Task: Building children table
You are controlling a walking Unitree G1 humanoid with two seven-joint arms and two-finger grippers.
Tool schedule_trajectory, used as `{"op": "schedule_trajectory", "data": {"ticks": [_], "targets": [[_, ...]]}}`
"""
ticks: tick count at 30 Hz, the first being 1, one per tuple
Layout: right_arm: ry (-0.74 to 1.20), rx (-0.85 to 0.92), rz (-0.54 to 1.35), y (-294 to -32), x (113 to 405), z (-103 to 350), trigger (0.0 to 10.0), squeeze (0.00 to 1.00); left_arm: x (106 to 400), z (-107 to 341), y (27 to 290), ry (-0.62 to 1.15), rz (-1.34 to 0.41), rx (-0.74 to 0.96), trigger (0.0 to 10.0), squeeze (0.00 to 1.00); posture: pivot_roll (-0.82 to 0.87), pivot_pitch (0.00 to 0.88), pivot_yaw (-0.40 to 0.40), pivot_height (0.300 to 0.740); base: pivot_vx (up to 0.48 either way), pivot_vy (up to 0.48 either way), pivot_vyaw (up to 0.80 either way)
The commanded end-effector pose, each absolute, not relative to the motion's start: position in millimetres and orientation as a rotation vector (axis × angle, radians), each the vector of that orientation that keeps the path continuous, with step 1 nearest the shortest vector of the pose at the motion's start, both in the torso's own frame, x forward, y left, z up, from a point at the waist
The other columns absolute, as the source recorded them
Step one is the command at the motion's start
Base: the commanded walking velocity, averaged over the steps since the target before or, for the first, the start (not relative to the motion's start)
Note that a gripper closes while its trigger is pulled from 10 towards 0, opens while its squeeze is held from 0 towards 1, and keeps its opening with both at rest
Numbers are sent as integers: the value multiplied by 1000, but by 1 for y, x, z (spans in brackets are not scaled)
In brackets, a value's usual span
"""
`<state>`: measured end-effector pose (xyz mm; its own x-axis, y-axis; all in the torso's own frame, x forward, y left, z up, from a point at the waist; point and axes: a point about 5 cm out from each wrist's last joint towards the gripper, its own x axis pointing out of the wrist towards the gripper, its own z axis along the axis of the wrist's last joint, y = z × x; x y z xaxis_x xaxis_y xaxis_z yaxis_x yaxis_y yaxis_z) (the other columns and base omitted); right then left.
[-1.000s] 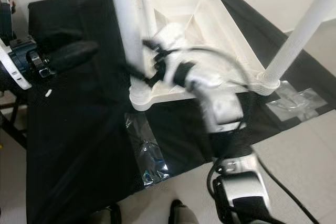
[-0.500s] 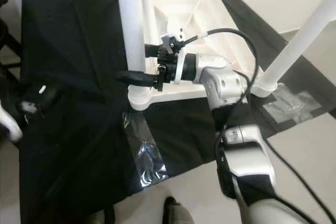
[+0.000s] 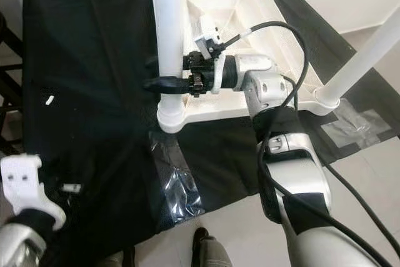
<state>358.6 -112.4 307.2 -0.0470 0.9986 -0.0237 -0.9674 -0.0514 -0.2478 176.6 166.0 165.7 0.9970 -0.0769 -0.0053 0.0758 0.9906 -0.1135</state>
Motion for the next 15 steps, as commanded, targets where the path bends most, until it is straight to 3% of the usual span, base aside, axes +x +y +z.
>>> {"op": "schedule_trajectory", "data": {"ticks": [1, 7, 9, 10, 11, 13, 14, 15], "targets": [[-167, -203, 1654, -114, 357, 305, 0, 0, 173, 165, 163, -5, -68, -94, 10000, 0, 147, 330, -68, 740, 0, 0, 0], [-182, -198, 1549, -123, 346, 295, 0, 0, 174, 157, 155, -1, -104, -80, 10000, 0, 107, 317, -79, 740, 0, 0, 0], [-131, -138, 1287, -117, 332, 268, 0, 0, 175, 155, 152, -7, -113, -82, 10000, 0, 82, 310, -86, 740, 0, 0, 0], [-131, -138, 1287, -117, 332, 268, 0, 0, 175, 155, 152, -7, -113, -82, 10000, 0, 82, 310, -86, 740, 0, 0, 0], [-117, -118, 1173, -115, 325, 259, 0, 0, 175, 154, 152, -10, -117, -82, 10000, 0, 82, 310, -86, 740, 0, 0, 0], [40, -84, 733, -102, 295, 210, 0, 0, 179, 153, 153, -13, -127, -80, 10000, 0, 53, 305, -70, 740, 0, 0, 0], [40, -84, 733, -102, 295, 210, 0, 0, 179, 153, 153, -13, -127, -80, 10000, 0, 53, 305, -70, 740, 0, 0, 0], [109, -43, 590, -102, 280, 196, 0, 0, 180, 153, 152, -18, -130, -78, 10000, 0, 53, 305, -70, 740, 0, 0, 0]]}}
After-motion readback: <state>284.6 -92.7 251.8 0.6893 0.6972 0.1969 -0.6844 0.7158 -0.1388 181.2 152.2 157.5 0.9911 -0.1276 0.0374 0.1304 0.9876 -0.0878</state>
